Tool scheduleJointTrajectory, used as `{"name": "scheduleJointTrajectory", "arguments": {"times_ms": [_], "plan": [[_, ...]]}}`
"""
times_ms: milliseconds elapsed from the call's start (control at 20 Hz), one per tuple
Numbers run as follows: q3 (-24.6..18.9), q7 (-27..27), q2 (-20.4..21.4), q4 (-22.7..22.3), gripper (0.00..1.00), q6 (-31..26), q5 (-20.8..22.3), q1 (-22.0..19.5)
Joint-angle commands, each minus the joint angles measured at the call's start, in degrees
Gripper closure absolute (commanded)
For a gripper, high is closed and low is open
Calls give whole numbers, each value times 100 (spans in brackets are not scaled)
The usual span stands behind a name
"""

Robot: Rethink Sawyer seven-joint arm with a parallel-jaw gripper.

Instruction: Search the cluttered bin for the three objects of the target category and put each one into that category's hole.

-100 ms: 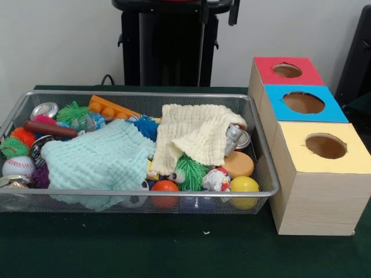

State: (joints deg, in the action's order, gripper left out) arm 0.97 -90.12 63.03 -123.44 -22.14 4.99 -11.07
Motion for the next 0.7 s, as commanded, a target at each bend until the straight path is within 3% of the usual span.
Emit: {"name": "scheduleJointTrajectory", "arguments": {"times_ms": [50, 700], "plan": [[94, -763, -1051, 682, 0, 784, 538, 61], [-250, -477, -1981, 861, 0, 1813, 689, -540]]}}
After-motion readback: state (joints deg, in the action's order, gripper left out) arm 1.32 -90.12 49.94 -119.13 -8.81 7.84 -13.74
